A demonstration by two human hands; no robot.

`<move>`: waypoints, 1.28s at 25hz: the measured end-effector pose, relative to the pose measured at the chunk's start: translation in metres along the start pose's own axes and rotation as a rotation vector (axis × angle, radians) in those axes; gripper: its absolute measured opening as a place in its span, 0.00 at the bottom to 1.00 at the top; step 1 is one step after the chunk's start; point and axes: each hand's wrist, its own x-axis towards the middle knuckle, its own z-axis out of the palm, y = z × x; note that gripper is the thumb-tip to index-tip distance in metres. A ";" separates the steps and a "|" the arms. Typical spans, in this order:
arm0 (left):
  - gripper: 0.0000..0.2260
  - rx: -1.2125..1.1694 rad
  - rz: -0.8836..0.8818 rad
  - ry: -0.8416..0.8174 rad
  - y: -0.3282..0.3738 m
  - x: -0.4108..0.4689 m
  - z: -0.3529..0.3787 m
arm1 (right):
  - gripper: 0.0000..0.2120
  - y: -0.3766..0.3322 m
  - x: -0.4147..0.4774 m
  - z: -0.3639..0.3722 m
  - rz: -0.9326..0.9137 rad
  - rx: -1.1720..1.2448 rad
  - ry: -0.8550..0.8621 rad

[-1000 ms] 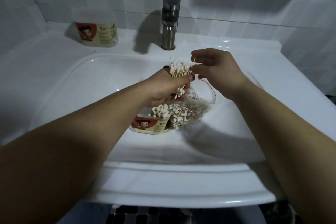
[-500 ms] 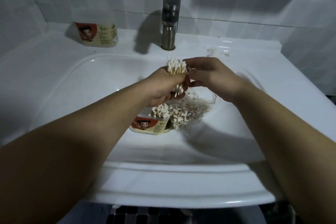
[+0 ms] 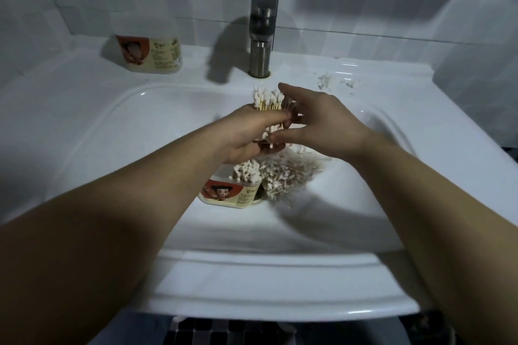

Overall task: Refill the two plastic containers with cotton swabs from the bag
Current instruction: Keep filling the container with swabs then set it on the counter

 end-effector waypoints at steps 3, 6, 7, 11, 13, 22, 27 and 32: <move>0.06 0.046 -0.053 0.010 -0.001 0.000 0.000 | 0.54 -0.005 -0.002 0.002 -0.016 0.027 -0.068; 0.06 0.021 -0.067 -0.001 -0.001 0.000 0.000 | 0.57 -0.010 -0.004 0.003 -0.035 -0.099 -0.137; 0.06 0.017 -0.067 -0.002 -0.001 -0.001 0.001 | 0.56 -0.013 -0.005 0.002 -0.050 -0.143 -0.129; 0.06 -0.002 -0.087 -0.002 0.000 -0.002 0.000 | 0.49 -0.015 -0.004 0.001 -0.079 -0.171 -0.059; 0.05 -0.001 -0.093 -0.001 0.000 -0.001 -0.001 | 0.49 -0.013 -0.002 0.003 -0.074 -0.119 -0.048; 0.07 0.052 -0.048 0.235 -0.001 0.007 -0.010 | 0.17 -0.009 -0.004 -0.016 0.119 -0.201 0.000; 0.06 0.089 -0.027 0.208 -0.004 0.005 -0.007 | 0.16 -0.005 -0.005 -0.006 0.215 -0.534 -0.324; 0.06 0.123 -0.015 0.169 -0.005 0.004 -0.007 | 0.17 -0.011 -0.008 0.002 0.190 -0.533 -0.482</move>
